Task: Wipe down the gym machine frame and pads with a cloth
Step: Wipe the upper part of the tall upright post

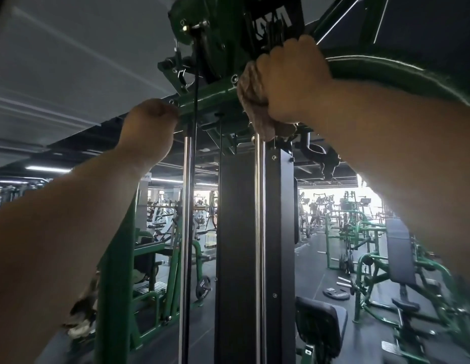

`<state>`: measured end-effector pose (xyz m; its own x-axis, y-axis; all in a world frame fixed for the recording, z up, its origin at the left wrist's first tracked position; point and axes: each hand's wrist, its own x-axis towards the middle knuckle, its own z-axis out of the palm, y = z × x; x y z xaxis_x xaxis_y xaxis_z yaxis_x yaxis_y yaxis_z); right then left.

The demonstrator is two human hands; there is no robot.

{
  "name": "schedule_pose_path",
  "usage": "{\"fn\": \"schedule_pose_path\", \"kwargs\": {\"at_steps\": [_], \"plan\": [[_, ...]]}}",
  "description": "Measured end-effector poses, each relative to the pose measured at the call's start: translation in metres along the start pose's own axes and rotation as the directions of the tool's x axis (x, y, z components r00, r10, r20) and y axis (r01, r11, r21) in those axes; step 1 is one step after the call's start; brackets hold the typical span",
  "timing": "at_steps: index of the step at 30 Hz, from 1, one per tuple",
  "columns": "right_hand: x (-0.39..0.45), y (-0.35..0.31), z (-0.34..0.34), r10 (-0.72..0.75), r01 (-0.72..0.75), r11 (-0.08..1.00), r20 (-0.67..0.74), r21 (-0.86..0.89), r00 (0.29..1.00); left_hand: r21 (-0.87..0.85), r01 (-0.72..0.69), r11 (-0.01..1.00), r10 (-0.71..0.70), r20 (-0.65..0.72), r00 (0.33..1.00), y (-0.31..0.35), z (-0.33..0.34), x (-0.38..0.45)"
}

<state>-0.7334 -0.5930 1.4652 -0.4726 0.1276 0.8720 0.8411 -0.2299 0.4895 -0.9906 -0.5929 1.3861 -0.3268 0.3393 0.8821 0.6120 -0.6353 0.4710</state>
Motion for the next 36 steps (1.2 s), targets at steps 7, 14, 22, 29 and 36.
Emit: {"fn": "schedule_pose_path", "kwargs": {"at_steps": [7, 14, 22, 29, 36], "plan": [[0.008, -0.009, -0.003, 0.039, -0.04, 0.998, 0.014, 0.057, 0.999, 0.21, -0.246, 0.946, 0.23, 0.097, 0.968, -0.003, 0.004, 0.022], [0.007, -0.013, 0.003, 0.038, -0.033, 0.998, -0.076, 0.056, 0.996, 0.338, -0.381, 0.861, 0.298, 0.272, 0.915, -0.016, 0.003, 0.041], [-0.001, -0.012, 0.01, 0.091, -0.081, 0.995, -0.201, 0.061, 0.975, 0.33, -0.449, 0.831, 0.369, 0.278, 0.887, -0.028, 0.005, 0.069], [0.021, -0.051, 0.017, 0.237, -0.229, 0.972, -0.217, 0.062, 0.947, 0.23, -0.496, 0.838, 0.429, 0.284, 0.857, -0.047, 0.016, 0.084], [0.025, -0.041, 0.024, 0.23, -0.226, 0.973, -0.207, 0.04, 0.951, 0.345, -0.628, 0.698, 0.611, 0.171, 0.773, -0.054, 0.023, 0.1]]}}
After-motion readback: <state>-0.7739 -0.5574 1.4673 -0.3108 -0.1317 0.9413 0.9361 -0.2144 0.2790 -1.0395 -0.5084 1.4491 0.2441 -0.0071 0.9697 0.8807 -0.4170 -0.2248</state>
